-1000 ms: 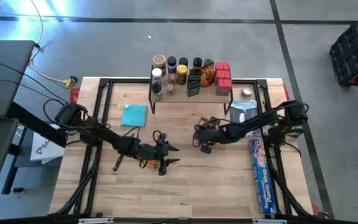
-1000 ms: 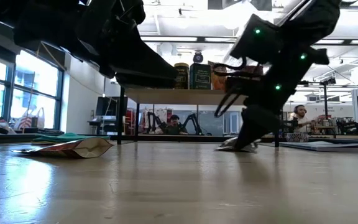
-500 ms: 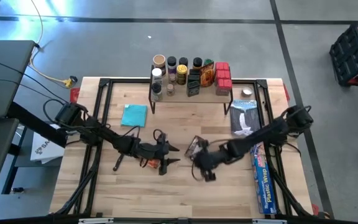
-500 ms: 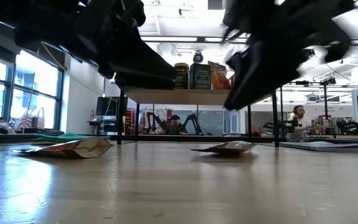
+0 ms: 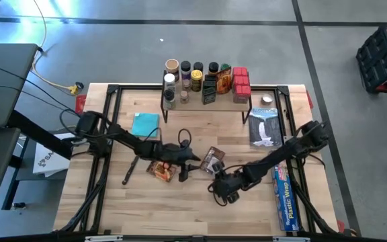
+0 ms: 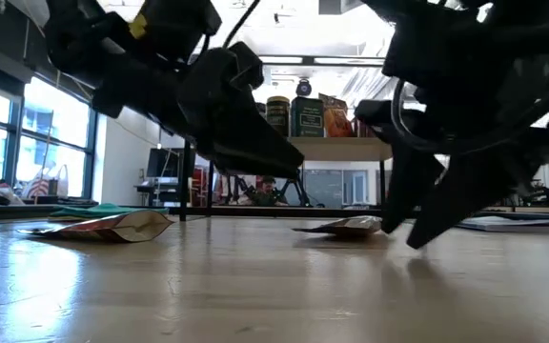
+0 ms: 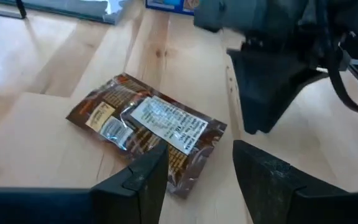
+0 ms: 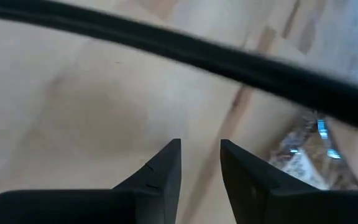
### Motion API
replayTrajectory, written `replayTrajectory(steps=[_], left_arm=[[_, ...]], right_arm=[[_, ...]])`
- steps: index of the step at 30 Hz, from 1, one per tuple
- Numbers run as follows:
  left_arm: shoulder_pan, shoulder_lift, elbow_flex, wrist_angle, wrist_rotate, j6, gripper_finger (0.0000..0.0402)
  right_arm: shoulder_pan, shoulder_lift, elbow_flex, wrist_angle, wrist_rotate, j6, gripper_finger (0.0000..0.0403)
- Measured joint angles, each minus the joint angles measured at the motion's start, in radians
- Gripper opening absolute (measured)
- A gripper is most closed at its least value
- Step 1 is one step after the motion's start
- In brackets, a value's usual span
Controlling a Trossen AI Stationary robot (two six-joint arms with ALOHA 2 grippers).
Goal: Shelf spices
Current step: Put the orange seasoning bag on the shelf aligned with the other orange seasoning bag
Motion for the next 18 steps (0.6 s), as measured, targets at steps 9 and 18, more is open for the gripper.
replayTrajectory(steps=[9,18], left_arm=[[-0.018,0.030,0.000,0.000,0.001,-0.020,0.0170],[-0.024,0.030,0.000,0.000,-0.001,-0.020,0.0170]], right_arm=[[-0.014,-0.010,0.002,-0.020,0.106,-0.102,0.0189],[-0.012,0.075,0.001,0.099,0.296,-0.303,0.0210]])
